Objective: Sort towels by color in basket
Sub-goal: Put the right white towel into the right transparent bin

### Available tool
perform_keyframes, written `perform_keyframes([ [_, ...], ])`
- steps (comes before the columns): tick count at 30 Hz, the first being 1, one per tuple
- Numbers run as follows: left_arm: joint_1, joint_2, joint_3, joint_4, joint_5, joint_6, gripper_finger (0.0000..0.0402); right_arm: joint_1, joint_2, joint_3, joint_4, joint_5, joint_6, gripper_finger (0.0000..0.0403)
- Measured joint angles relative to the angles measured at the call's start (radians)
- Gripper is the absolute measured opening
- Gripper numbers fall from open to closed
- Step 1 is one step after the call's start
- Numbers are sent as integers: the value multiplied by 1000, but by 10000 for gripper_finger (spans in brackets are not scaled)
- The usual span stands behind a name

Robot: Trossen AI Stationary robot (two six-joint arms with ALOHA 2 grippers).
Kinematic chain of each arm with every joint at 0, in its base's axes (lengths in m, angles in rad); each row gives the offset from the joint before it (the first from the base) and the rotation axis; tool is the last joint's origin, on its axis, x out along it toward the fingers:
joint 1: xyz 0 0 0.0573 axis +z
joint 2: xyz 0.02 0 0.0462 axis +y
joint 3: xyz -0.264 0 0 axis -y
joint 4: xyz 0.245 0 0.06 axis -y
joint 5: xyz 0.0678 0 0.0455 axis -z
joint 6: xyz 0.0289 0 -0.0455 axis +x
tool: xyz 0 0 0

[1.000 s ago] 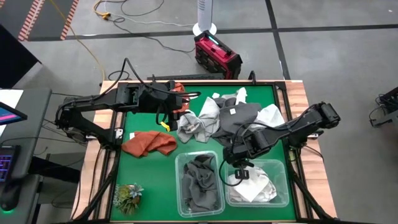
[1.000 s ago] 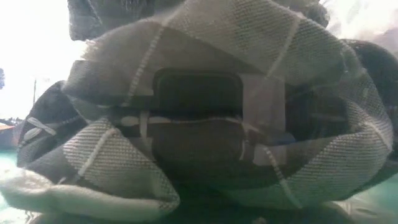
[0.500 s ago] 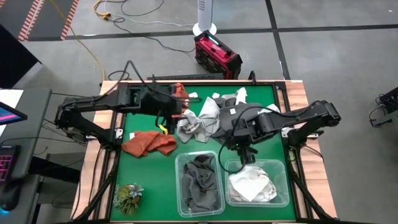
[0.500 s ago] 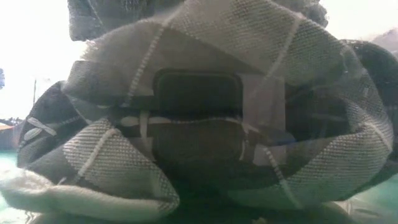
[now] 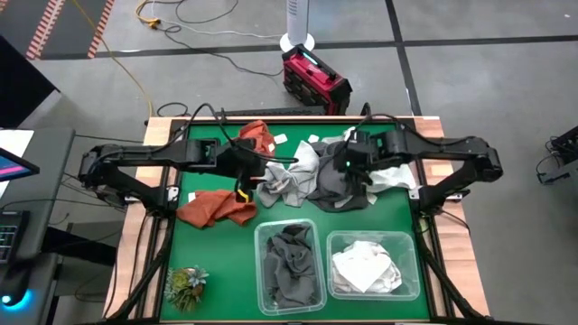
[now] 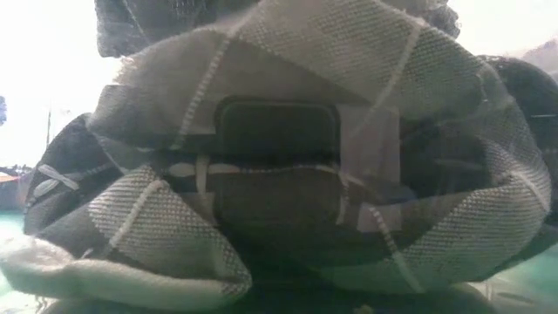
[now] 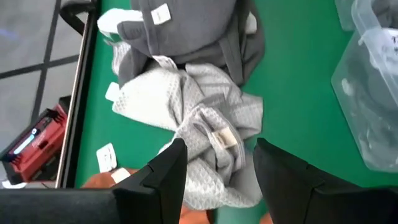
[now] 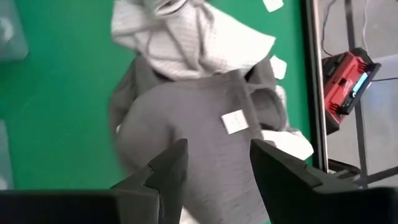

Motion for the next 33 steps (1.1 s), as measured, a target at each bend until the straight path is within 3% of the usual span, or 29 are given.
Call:
perform_keyframes([
  [10, -1, 0, 0, 85, 0, -13, 173, -89, 1, 0, 94, -3, 0, 204],
  [24, -2, 0, 0, 163, 0, -21, 173, -104, 1, 0, 156, -4, 1, 204],
  [33, -1, -8, 1, 81, -17, -23, 173, -100, 1, 0, 255, -8, 73, 204],
])
